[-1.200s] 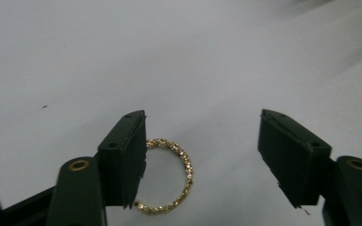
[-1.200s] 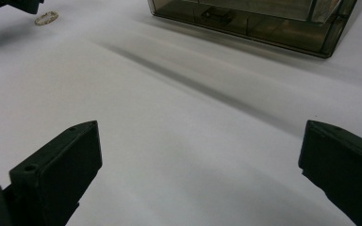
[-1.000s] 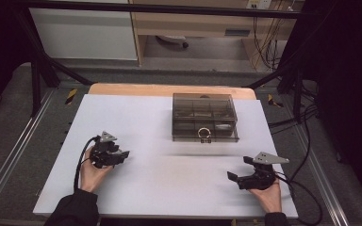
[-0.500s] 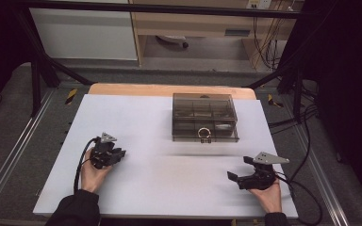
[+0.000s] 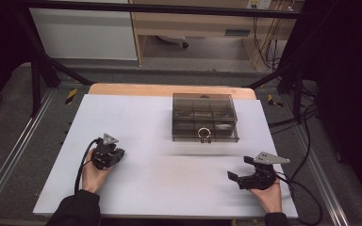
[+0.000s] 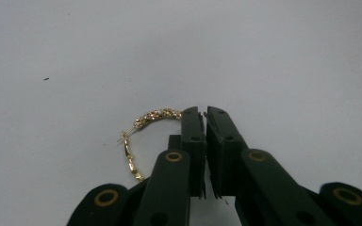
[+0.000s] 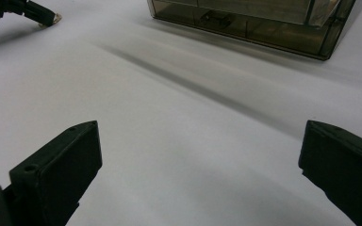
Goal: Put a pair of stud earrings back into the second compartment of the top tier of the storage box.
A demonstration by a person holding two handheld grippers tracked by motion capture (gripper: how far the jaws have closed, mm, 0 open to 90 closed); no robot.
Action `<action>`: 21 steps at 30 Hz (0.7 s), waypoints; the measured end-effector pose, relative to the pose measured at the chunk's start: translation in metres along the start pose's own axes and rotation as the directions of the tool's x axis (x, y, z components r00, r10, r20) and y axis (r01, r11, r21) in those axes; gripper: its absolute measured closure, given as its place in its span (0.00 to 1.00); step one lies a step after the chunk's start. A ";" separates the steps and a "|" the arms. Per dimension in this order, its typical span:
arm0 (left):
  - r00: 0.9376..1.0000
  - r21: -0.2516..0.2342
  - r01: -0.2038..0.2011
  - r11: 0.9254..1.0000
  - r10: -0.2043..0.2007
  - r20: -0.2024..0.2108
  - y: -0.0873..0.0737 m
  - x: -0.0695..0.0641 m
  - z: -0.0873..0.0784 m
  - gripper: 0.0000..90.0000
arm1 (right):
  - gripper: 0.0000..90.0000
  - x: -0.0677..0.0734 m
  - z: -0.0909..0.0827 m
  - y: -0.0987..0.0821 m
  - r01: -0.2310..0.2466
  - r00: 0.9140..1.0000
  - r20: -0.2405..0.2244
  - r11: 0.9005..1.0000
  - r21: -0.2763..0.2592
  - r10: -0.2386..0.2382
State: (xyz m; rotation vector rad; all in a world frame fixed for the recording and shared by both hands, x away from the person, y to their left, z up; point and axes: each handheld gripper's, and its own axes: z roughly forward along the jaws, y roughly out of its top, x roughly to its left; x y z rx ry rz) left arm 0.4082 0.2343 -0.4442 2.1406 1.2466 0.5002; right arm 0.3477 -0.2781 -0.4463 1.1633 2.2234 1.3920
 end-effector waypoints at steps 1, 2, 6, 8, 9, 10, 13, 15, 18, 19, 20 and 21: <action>1.000 0.000 0.000 1.000 0.000 0.000 0.000 0.000 0.000 0.95 | 0.01 0.000 0.000 0.000 0.000 1.000 0.000 1.000 0.000 0.000; 1.000 0.000 -0.003 1.000 0.003 -0.006 0.000 -0.001 0.000 0.95 | 0.01 0.000 0.000 0.000 0.001 1.000 0.001 1.000 0.000 -0.001; 1.000 0.000 0.012 1.000 -0.012 0.007 0.000 0.001 -0.001 0.96 | 0.01 0.000 0.000 0.000 0.000 1.000 0.000 1.000 0.000 0.000; 1.000 -0.004 0.011 1.000 -0.011 0.007 0.001 0.002 -0.003 0.96 | 0.01 0.000 0.000 0.000 -0.001 1.000 0.000 1.000 0.000 0.001; 1.000 -0.004 0.011 1.000 -0.011 0.007 0.001 0.002 -0.003 0.96 | 0.01 0.000 0.000 0.000 -0.001 1.000 0.000 1.000 0.000 0.001; 1.000 -0.009 0.010 1.000 -0.010 0.011 0.002 0.001 -0.006 0.96 | 0.01 0.000 0.000 0.000 0.000 1.000 0.000 1.000 0.000 0.000; 1.000 -0.036 0.008 0.999 -0.007 0.028 0.005 -0.001 -0.013 0.96 | 0.01 0.000 0.000 0.000 0.000 1.000 -0.001 1.000 0.000 0.000; 0.999 -0.047 0.008 0.999 -0.006 0.040 0.007 -0.002 -0.016 0.96 | 0.01 0.000 0.000 0.000 0.000 1.000 0.000 1.000 0.001 0.000; 0.998 -0.060 0.011 0.998 -0.008 0.062 0.009 -0.004 -0.019 0.96 | 0.01 0.000 0.000 0.000 0.003 1.000 0.001 1.000 0.002 -0.003; 0.998 -0.060 0.011 0.998 -0.008 0.062 0.009 -0.004 -0.019 0.96 | 0.01 0.000 0.001 0.000 0.002 1.000 0.001 1.000 0.001 -0.002; 0.998 -0.064 0.003 0.998 0.002 0.068 0.010 -0.007 -0.022 0.96 | 0.01 0.000 0.001 0.000 0.003 1.000 0.001 1.000 0.001 -0.003; 0.997 -0.067 0.002 0.998 0.003 0.074 0.011 -0.009 -0.023 0.96 | 0.01 0.000 0.001 0.000 0.002 1.000 0.001 1.000 0.002 -0.002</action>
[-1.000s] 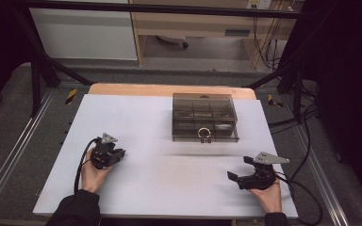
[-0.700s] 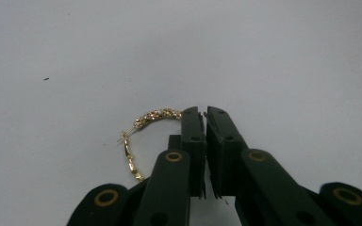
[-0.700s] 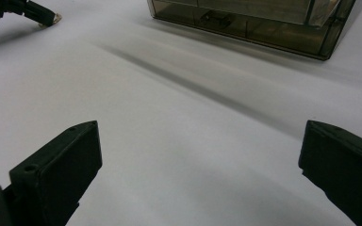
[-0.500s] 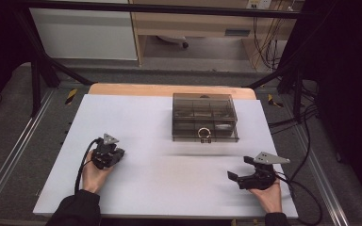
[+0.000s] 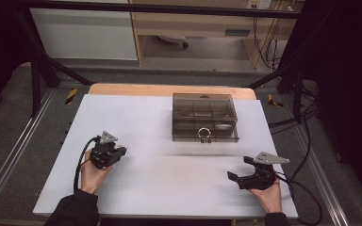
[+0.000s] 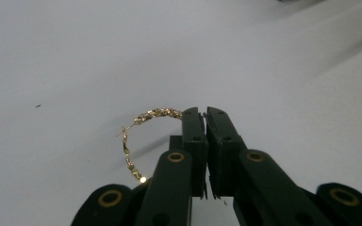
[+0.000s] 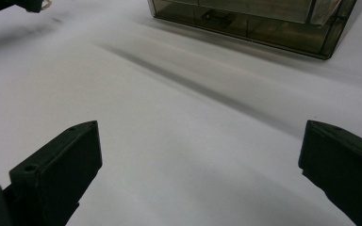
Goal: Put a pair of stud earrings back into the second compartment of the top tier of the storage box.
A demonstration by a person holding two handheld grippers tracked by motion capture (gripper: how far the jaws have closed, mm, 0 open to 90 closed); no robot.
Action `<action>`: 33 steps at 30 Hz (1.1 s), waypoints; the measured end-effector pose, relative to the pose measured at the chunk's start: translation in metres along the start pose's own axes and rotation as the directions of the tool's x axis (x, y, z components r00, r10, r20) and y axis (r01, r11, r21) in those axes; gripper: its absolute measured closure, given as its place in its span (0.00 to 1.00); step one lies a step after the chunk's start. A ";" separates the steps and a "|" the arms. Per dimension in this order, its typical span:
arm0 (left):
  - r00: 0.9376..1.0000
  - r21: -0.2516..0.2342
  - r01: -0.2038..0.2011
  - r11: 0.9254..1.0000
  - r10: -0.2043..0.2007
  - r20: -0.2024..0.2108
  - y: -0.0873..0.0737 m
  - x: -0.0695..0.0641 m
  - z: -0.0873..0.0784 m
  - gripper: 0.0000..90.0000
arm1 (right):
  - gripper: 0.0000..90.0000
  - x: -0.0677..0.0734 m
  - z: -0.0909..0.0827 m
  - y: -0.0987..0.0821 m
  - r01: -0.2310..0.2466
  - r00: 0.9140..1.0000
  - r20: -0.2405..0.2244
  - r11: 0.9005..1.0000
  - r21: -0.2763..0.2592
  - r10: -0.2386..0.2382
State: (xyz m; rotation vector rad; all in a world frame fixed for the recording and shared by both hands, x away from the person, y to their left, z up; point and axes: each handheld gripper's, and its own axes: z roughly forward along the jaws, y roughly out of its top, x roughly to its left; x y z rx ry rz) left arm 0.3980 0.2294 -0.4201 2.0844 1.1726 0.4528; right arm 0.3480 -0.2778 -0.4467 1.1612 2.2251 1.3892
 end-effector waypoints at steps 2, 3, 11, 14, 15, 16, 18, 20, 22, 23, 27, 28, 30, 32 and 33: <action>1.000 -0.001 -0.003 1.000 0.003 0.004 0.001 -0.002 -0.001 0.96 | 0.01 0.000 0.000 0.000 0.000 1.000 0.000 1.000 0.000 0.000; 1.000 -0.008 -0.005 1.000 0.005 0.016 0.003 -0.005 -0.002 0.96 | 0.01 0.000 0.000 0.000 0.001 1.000 0.000 1.000 0.001 -0.001; 0.997 -0.040 -0.027 0.999 0.030 0.069 0.018 -0.021 -0.011 0.96 | 0.01 0.000 0.001 0.000 0.000 1.000 0.001 1.000 0.007 0.000; 0.996 -0.057 -0.051 0.997 0.056 0.077 0.026 -0.030 -0.015 0.96 | 0.01 0.000 0.001 0.000 0.002 1.000 0.002 1.000 0.007 -0.002; 0.994 -0.064 -0.057 0.996 0.062 0.088 0.029 -0.034 -0.016 0.96 | 0.01 0.000 0.001 0.000 0.000 1.000 0.002 1.000 0.007 0.000; 0.994 -0.064 -0.057 0.996 0.062 0.088 0.029 -0.034 -0.016 0.96 | 0.01 0.000 0.001 0.000 0.000 1.000 0.002 1.000 0.007 0.000; 0.991 -0.085 -0.075 0.994 0.084 0.108 0.038 -0.044 -0.019 0.96 | 0.01 0.000 0.001 0.000 -0.002 1.000 0.001 1.000 0.008 0.002; 0.988 -0.100 -0.081 0.992 0.093 0.119 0.046 -0.050 -0.021 0.96 | 0.01 0.000 0.001 0.000 0.003 1.000 0.001 1.000 0.008 -0.003; 0.987 -0.105 -0.090 0.990 0.103 0.124 0.050 -0.053 -0.021 0.96 | 0.01 0.000 0.001 0.000 0.001 1.000 0.001 1.000 0.008 -0.001; 0.984 -0.111 -0.101 0.989 0.116 0.134 0.058 -0.060 -0.021 0.96 | 0.01 0.000 0.001 0.000 0.001 1.000 0.000 1.000 0.007 -0.001; 0.976 -0.129 -0.129 0.983 0.149 0.158 0.074 -0.075 -0.022 0.96 | 0.01 0.000 0.000 0.000 0.001 1.000 0.000 1.000 0.008 -0.001; 0.976 -0.129 -0.129 0.983 0.149 0.158 0.074 -0.075 -0.022 0.96 | 0.01 0.000 0.000 0.000 0.001 1.000 0.000 1.000 0.008 -0.001; 0.971 -0.138 -0.154 0.978 0.176 0.164 0.086 -0.087 -0.021 0.96 | 0.01 0.000 0.000 0.000 0.000 1.000 0.001 1.000 0.007 0.000; 0.969 -0.139 -0.160 0.977 0.182 0.165 0.090 -0.091 -0.020 0.96 | 0.01 0.000 0.000 0.000 0.002 1.000 0.001 1.000 0.007 -0.002; 0.966 -0.142 -0.173 0.975 0.196 0.167 0.097 -0.097 -0.017 0.96 | 0.01 0.000 0.000 0.000 0.000 1.000 0.001 1.000 0.006 0.000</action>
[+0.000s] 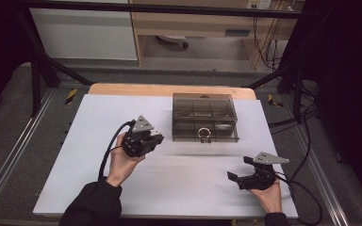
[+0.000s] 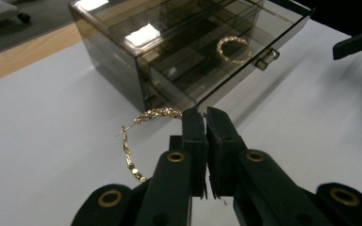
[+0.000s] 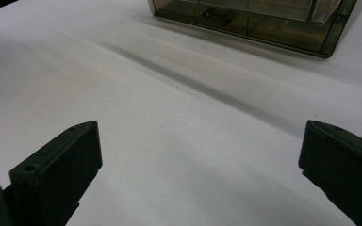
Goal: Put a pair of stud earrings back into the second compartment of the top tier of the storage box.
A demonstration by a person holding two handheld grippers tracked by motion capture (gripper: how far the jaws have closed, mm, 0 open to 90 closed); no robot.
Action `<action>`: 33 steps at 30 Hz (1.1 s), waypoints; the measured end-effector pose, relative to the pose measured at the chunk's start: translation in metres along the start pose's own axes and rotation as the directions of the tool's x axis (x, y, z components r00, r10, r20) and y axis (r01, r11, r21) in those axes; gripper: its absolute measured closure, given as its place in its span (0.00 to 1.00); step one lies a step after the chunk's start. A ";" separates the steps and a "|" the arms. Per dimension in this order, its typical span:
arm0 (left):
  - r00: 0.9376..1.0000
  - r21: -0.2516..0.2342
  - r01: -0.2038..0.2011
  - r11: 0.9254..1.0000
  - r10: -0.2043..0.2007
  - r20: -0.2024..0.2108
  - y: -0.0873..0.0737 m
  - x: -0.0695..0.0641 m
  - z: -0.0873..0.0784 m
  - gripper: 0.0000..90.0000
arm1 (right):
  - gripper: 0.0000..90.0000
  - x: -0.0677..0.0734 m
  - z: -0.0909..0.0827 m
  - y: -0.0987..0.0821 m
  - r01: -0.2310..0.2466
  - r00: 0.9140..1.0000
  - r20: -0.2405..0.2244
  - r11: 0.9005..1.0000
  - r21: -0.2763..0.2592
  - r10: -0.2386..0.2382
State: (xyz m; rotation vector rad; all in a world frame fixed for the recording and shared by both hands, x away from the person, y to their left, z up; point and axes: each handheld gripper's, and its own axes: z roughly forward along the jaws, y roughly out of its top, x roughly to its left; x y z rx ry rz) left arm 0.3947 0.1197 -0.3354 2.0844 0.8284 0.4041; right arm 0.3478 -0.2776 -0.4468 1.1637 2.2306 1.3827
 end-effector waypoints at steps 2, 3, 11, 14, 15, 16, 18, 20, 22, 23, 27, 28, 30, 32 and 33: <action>1.000 -0.002 -0.006 1.000 0.006 0.006 0.007 -0.004 0.005 0.96 | 0.01 0.000 0.000 0.000 0.002 1.000 0.000 1.000 0.001 -0.002; 1.000 0.000 -0.009 1.000 0.009 0.008 0.011 -0.005 0.008 0.96 | 0.01 0.000 0.000 0.000 0.004 1.000 0.001 1.000 -0.003 -0.004; 0.999 0.002 -0.008 1.000 0.008 0.033 0.030 -0.016 0.030 0.96 | 0.01 0.000 0.000 0.000 0.003 1.000 0.000 1.000 -0.004 -0.003; 0.999 -0.001 -0.013 1.000 0.013 0.047 0.040 -0.022 0.043 0.96 | 0.01 0.000 0.000 0.000 0.004 1.000 -0.002 1.000 -0.005 -0.004; 0.999 -0.001 -0.013 1.000 0.013 0.047 0.040 -0.022 0.043 0.96 | 0.01 0.000 0.000 0.000 0.004 1.000 -0.002 1.000 -0.005 -0.004; 0.998 -0.002 -0.014 1.000 0.014 0.053 0.046 -0.026 0.049 0.96 | 0.01 0.000 -0.001 0.000 0.002 1.000 -0.002 1.000 -0.004 -0.002; 0.998 0.001 -0.018 1.000 0.018 0.058 0.051 -0.030 0.057 0.96 | 0.01 0.000 -0.001 0.000 0.001 1.000 -0.003 1.000 -0.005 -0.001; 0.998 0.003 -0.024 1.000 0.023 0.061 0.053 -0.032 0.062 0.96 | 0.01 0.000 -0.001 0.000 0.000 1.000 -0.003 1.000 -0.005 0.000; 0.998 0.006 -0.024 1.000 0.023 0.066 0.056 -0.035 0.068 0.96 | 0.01 0.000 -0.001 0.000 -0.001 1.000 -0.003 1.000 -0.009 0.001; 0.997 0.006 -0.026 1.000 0.026 0.067 0.058 -0.037 0.072 0.96 | 0.01 0.000 -0.001 0.000 0.000 1.000 -0.005 1.000 -0.006 0.000; 0.996 0.000 -0.040 0.999 0.040 0.076 0.063 -0.043 0.086 0.96 | 0.01 0.000 -0.001 0.000 0.000 1.000 -0.004 1.000 -0.010 0.000; 0.996 -0.001 -0.040 0.999 0.040 0.080 0.064 -0.043 0.089 0.96 | 0.01 0.000 -0.001 0.000 0.001 1.000 -0.004 1.000 -0.009 -0.001; 0.996 0.003 -0.039 0.999 0.039 0.081 0.065 -0.042 0.094 0.96 | 0.01 0.000 -0.001 0.000 0.002 1.000 -0.005 1.000 -0.010 -0.002; 0.996 0.003 -0.029 1.000 0.028 0.086 0.065 -0.041 0.099 0.96 | 0.01 0.000 -0.001 0.000 0.001 1.000 -0.006 1.000 -0.010 -0.001; 0.996 0.004 -0.026 1.000 0.025 0.088 0.065 -0.040 0.102 0.96 | 0.01 0.000 -0.001 0.000 0.003 1.000 -0.006 1.000 -0.009 -0.003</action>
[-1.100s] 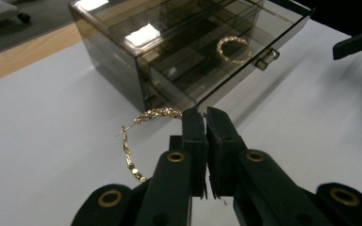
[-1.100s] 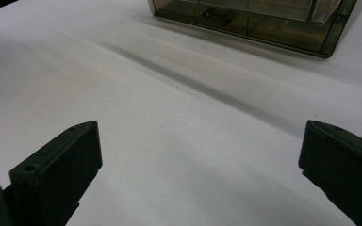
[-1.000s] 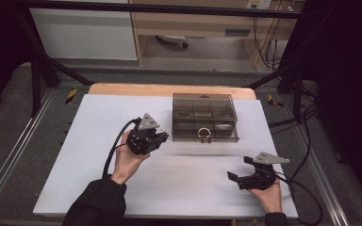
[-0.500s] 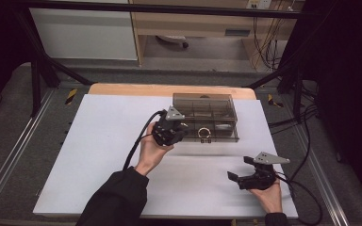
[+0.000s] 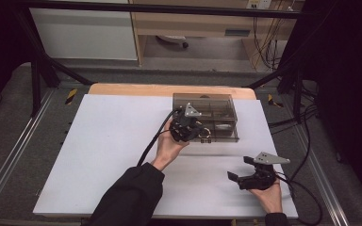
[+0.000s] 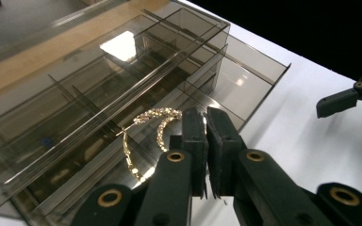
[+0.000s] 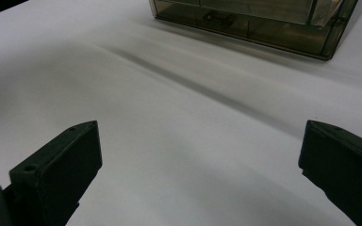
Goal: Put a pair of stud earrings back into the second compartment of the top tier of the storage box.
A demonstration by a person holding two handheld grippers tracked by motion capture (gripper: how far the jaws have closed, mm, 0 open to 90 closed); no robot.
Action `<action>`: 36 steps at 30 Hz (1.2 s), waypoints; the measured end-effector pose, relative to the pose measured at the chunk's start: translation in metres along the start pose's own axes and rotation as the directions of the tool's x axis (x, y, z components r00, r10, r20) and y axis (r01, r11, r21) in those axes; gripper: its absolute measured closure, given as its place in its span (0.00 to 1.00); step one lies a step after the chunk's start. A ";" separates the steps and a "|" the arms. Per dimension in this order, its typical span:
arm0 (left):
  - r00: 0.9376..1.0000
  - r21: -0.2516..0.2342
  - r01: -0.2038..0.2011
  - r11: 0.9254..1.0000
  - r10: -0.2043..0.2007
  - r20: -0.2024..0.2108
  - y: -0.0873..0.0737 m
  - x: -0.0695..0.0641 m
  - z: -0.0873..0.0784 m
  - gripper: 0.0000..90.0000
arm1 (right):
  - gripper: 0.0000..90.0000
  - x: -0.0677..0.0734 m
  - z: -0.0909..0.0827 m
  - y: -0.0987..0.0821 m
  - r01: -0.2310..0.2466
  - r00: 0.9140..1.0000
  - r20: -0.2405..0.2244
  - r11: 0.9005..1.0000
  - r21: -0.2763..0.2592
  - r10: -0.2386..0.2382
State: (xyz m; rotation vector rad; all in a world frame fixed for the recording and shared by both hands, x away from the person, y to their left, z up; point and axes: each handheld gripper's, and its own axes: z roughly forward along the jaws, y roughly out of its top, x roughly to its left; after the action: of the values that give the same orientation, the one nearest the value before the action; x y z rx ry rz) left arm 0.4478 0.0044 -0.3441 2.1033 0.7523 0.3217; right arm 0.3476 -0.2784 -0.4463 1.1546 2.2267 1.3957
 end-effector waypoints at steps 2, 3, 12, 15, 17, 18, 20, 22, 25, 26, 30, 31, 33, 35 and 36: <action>1.000 0.007 -0.002 1.000 0.002 -0.005 0.000 0.001 0.003 0.96 | 0.01 0.000 0.000 0.000 -0.001 1.000 0.000 1.000 -0.001 0.001; 1.000 0.013 0.005 1.000 -0.005 -0.005 -0.001 0.002 0.009 0.96 | 0.01 0.000 0.000 0.000 -0.001 1.000 0.000 1.000 0.000 0.001; 0.999 0.038 0.003 0.999 -0.004 0.032 -0.005 -0.001 0.032 0.96 | 0.01 0.000 0.000 0.000 -0.003 1.000 -0.003 1.000 -0.003 0.003; 0.999 0.047 0.004 0.999 -0.006 0.036 -0.005 -0.001 0.038 0.95 | 0.01 0.000 -0.001 0.000 -0.004 1.000 -0.003 1.000 -0.006 0.004; 0.999 0.053 0.007 0.999 -0.009 0.038 -0.006 -0.001 0.040 0.95 | 0.01 0.000 -0.001 0.000 -0.003 1.000 -0.003 1.000 -0.006 0.003; 0.999 0.053 0.007 0.999 -0.009 0.038 -0.006 -0.001 0.040 0.94 | 0.01 0.000 -0.001 0.000 -0.003 1.000 -0.004 1.000 -0.006 0.003; 0.999 0.041 0.015 0.999 -0.017 0.046 -0.006 0.000 0.039 0.91 | 0.01 0.000 -0.001 0.000 -0.002 1.000 -0.003 1.000 -0.006 0.002; 0.999 0.035 0.018 0.999 -0.019 0.045 -0.005 0.000 0.037 0.87 | 0.01 0.000 -0.001 0.000 -0.004 1.000 -0.003 1.000 -0.005 0.004; 0.999 0.012 0.010 1.000 -0.010 0.045 -0.003 0.000 0.026 0.81 | 0.01 0.000 -0.001 0.000 -0.003 1.000 -0.003 1.000 -0.003 0.003; 0.999 0.012 0.010 1.000 -0.010 0.045 -0.003 0.000 0.026 0.79 | 0.01 0.000 -0.001 0.000 -0.003 1.000 -0.003 1.000 -0.003 0.003; 0.999 -0.013 0.003 1.000 -0.002 0.041 -0.005 0.002 0.010 0.69 | 0.01 0.000 -0.001 0.000 -0.002 1.000 0.000 1.000 -0.002 0.002; 0.999 -0.027 0.005 1.000 -0.004 0.044 -0.007 0.004 0.002 0.66 | 0.01 0.000 -0.001 0.000 -0.002 1.000 0.000 1.000 -0.001 0.002; 0.999 -0.038 0.006 0.999 -0.004 0.051 -0.011 0.008 -0.006 0.59 | 0.01 0.000 -0.001 0.000 0.000 1.000 0.002 1.000 0.001 0.000; 0.999 -0.036 0.000 0.999 0.002 0.046 -0.015 0.011 -0.013 0.53 | 0.01 0.000 -0.001 0.000 -0.001 1.000 0.001 1.000 0.001 0.001; 0.999 -0.038 -0.007 0.999 0.009 0.033 -0.018 0.012 -0.016 0.51 | 0.01 0.000 -0.001 0.000 -0.003 1.000 0.000 1.000 0.000 0.003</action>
State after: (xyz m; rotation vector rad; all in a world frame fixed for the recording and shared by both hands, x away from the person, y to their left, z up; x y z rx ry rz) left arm 0.4426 0.0303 -0.3488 2.0716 0.7135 0.3028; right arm 0.3472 -0.2788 -0.4458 1.1579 2.2263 1.3972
